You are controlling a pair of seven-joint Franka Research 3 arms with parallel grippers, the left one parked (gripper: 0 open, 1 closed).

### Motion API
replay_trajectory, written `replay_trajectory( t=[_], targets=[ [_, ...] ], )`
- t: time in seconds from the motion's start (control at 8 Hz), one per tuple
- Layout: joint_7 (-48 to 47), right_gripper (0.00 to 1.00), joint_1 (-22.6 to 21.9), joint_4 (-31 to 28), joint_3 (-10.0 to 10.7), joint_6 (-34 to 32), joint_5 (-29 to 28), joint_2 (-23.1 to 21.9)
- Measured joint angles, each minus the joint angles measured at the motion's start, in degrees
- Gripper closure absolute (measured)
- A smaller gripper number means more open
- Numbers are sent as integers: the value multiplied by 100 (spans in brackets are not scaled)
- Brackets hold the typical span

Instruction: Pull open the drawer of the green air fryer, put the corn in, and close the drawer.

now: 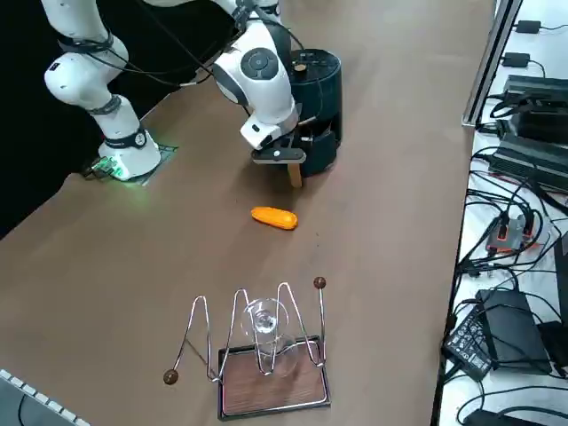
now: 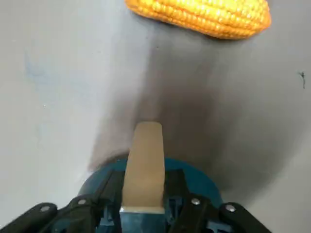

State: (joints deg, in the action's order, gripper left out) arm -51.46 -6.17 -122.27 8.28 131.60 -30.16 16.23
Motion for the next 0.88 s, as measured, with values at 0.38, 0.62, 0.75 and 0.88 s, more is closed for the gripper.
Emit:
replay_trajectory(
  t=[0.38,0.62,0.75,0.88],
  targets=[
    [11,54,19,72,4,-1,28,59],
    [17,54,81,94,6,-1,47,75],
    [32,54,115,94,9,-1,56,76],
    [60,54,152,97,9,0,80,76]
  ],
)
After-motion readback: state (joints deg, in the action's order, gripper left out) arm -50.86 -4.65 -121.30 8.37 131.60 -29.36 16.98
